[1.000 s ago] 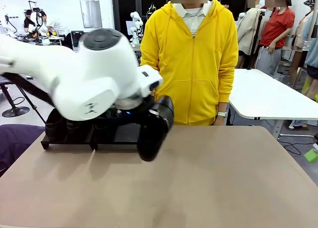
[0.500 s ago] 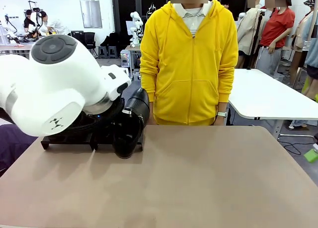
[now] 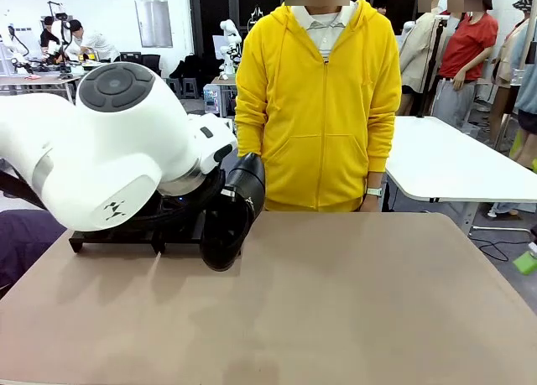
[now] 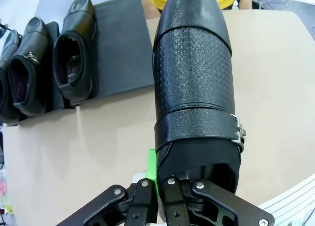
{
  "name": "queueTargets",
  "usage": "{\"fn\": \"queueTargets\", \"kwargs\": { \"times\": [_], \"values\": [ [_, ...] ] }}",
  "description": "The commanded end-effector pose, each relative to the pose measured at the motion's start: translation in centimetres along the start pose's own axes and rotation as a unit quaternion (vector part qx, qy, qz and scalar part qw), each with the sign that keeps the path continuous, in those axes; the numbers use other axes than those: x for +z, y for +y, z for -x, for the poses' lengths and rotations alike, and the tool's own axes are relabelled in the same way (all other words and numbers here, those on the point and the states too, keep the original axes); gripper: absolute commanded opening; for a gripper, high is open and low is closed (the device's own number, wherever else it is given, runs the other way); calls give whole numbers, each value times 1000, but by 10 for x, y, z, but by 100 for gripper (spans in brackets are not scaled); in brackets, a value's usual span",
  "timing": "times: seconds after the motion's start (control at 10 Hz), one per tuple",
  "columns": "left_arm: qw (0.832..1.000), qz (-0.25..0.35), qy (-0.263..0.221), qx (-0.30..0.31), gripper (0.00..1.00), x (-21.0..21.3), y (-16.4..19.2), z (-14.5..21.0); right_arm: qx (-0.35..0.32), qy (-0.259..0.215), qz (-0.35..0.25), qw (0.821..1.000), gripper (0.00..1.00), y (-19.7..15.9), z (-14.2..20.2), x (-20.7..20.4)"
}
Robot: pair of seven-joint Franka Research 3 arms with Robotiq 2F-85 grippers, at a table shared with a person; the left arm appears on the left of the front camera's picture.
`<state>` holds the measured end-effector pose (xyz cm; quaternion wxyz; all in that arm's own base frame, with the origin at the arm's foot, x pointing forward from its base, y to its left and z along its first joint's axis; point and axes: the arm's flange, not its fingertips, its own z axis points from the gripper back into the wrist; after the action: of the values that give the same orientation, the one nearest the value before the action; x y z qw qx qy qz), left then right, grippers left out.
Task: Organize the shoes by placing them on the stand.
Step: Place the Shoe from the middle of the table onto the Shoes Stand.
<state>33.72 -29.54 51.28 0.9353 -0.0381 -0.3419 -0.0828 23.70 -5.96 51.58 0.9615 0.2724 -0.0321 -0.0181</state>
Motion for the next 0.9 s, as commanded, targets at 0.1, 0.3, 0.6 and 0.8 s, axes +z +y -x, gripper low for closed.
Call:
{"fn": "queueTargets", "kwargs": {
  "times": [0.1,0.3,0.6,0.8],
  "values": [
    [999,11,-12,38,0,-31,42,-56,11,-2,-12,1000,100,1,0,1],
    [996,11,-26,79,0,-77,78,-94,11,-2,-12,1000,100,1,0,1],
    [993,-2,-58,98,0,-143,109,-122,11,-2,-12,1000,100,1,0,1],
    [995,3,-56,85,0,-168,117,-129,11,-2,-12,1000,100,1,0,1]
  ]
}}
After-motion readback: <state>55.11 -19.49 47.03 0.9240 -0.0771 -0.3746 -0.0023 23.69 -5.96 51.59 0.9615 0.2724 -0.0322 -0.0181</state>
